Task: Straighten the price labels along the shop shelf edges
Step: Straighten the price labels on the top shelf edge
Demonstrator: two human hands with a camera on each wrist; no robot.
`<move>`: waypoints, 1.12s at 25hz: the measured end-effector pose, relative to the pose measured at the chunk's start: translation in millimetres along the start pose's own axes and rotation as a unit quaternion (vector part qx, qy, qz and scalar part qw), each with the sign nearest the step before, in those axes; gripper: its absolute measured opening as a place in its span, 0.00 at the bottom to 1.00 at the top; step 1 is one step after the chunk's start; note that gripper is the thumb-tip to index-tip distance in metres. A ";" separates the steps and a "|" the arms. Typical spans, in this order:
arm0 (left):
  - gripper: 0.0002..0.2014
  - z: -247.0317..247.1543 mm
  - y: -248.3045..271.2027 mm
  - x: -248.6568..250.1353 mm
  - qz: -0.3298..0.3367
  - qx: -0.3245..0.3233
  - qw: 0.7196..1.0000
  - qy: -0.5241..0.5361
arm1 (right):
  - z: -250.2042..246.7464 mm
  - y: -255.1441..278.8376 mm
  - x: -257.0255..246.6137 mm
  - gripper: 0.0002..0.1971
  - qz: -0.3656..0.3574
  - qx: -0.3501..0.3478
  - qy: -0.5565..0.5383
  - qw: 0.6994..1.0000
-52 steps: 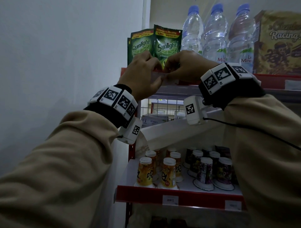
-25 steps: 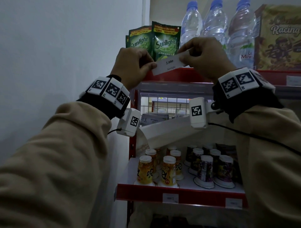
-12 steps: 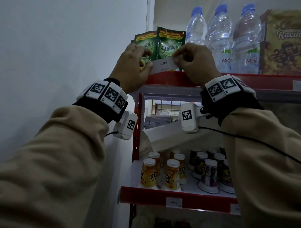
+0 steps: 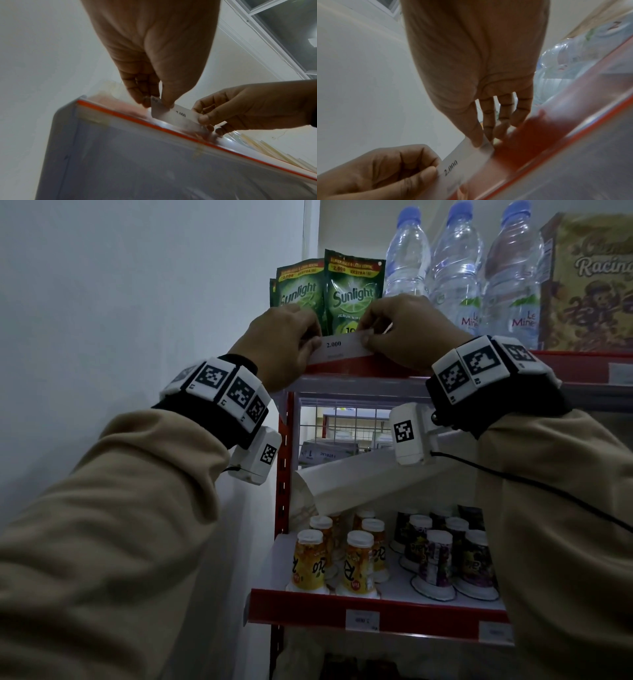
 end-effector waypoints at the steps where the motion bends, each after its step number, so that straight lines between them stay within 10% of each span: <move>1: 0.09 0.9 -0.3 0.7 0.003 -0.004 1.000 -0.002 | -0.4 -1.1 -0.3 0.11 0.005 -0.009 0.013 1.000; 9: 0.09 8.8 -0.4 7.3 0.039 -0.046 0.997 -0.039 | 12.7 -3.1 2.5 0.16 0.014 -0.113 0.069 0.991; 28: 0.10 3.5 2.7 -5.6 0.001 0.011 1.000 0.022 | 5.8 5.2 7.8 0.12 0.017 -0.045 0.012 0.999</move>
Point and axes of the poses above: each hand's wrist, its own y-axis away from the middle knuckle, its own z-axis out of the palm, x = y × z, the point moved 10 cm from there along -y, towards the middle knuckle, and after that the axes turned 13 degrees about -x, right-handed, at the moved point
